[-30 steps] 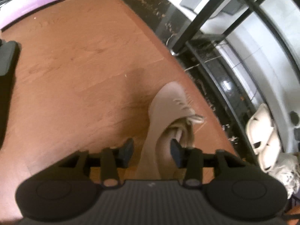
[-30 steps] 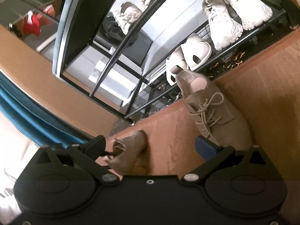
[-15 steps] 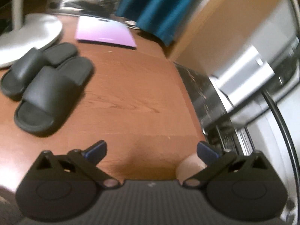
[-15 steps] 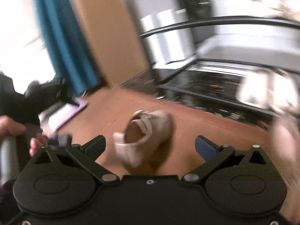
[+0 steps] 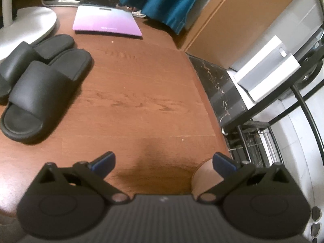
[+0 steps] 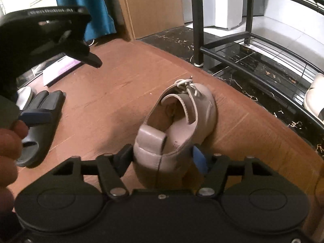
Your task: Organize scattered shoes
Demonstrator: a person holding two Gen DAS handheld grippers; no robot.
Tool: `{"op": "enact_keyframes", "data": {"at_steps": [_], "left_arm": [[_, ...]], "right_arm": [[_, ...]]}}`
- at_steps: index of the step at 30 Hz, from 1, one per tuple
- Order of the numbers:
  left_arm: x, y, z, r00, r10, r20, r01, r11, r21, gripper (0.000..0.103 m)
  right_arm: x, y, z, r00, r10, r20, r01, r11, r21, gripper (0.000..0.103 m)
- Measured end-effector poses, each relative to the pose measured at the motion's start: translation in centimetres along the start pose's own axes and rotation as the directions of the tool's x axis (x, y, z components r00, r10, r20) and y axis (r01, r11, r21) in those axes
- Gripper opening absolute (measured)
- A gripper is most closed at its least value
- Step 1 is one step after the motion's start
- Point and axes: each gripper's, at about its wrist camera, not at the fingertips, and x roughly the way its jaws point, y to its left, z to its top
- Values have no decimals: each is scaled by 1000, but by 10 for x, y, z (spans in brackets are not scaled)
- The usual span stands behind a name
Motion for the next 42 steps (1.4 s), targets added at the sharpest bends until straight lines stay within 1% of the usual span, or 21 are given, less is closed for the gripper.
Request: {"op": "enact_keyframes", "data": {"at_steps": [4, 7, 10, 12, 13, 15, 18, 20, 22, 24, 25, 26, 27, 28, 29, 30, 32, 35, 38, 40, 42], "left_arm": [[2, 3, 1, 1000, -1, -9, 0, 1000, -20, 102], [-3, 2, -1, 1000, -5, 13, 5, 1000, -11, 102], [-9, -3, -3, 999, -16, 44, 15, 1000, 16, 102], [-13, -7, -5, 998, -23, 65, 21, 999, 35, 102], [-15, -9, -5, 997, -27, 76, 24, 999, 44, 102], [-17, -11, -6, 996, -28, 86, 24, 998, 55, 102], [-15, -13, -6, 997, -13, 80, 9, 998, 58, 102], [-15, -13, -6, 997, -13, 81, 8, 998, 61, 102], [-14, -13, -6, 997, -14, 82, 8, 998, 63, 102], [-14, -13, -5, 996, -14, 84, 8, 998, 65, 102], [-14, -13, -5, 996, -14, 84, 8, 998, 67, 102], [-14, -13, -5, 996, -14, 85, 8, 998, 68, 102], [-14, -13, -5, 996, -14, 85, 8, 998, 69, 102], [-14, -13, -5, 996, -14, 86, 8, 998, 70, 102], [-13, -14, -5, 996, -14, 86, 8, 997, 71, 102], [-13, -13, -5, 997, -13, 83, 7, 998, 70, 102], [-10, -13, -4, 997, -17, 75, 11, 998, 70, 102], [-12, -15, -5, 996, -28, 87, 21, 997, 78, 102], [-13, -17, -7, 995, -38, 96, 28, 995, 98, 102], [-12, -17, -7, 995, -38, 94, 30, 995, 94, 102], [-11, -16, -6, 995, -36, 90, 28, 996, 89, 102]], "right_arm": [[-18, -14, -10, 999, 9, -43, -14, 995, -100, 55], [-34, -35, -17, 996, -19, -83, 7, 990, -141, 55], [-61, -69, -22, 979, -174, -101, 161, 979, -125, 53], [-91, -98, -23, 959, -274, -73, 276, 961, 8, 56], [-100, -106, -23, 953, -296, -63, 299, 952, 58, 57], [-125, -116, -27, 973, -231, 9, 219, 933, 284, 75], [-134, -109, -34, 993, -14, 119, -47, 866, 498, 95], [-116, -94, -34, 985, 109, 130, -164, 814, 558, 95], [-91, -83, -29, 987, 134, 93, -163, 770, 617, 95], [-68, -80, -25, 992, 114, 57, -122, 716, 687, 95], [-61, -81, -24, 993, 104, 55, -112, 691, 714, 94], [-49, -86, -23, 995, 77, 58, -94, 631, 770, 89], [-40, -92, -22, 998, 46, 50, -67, 573, 817, 76], [-37, -94, -22, 999, 34, 38, -50, 555, 830, 67], [-34, -98, -23, 1000, 5, 2, -4, 538, 843, 50], [-34, -102, -24, 999, -30, -26, 38, 531, 846, 46], [-39, -106, -26, 996, -82, -33, 73, 552, 830, 34], [-46, -117, -19, 980, -191, -50, 158, 603, 782, 33], [-54, -128, -17, 961, -272, -57, 215, 601, 770, 30], [-63, -133, -18, 949, -311, -51, 232, 578, 782, 41], [-65, -127, -22, 973, -226, -50, 168, 543, 823, 95]]}}
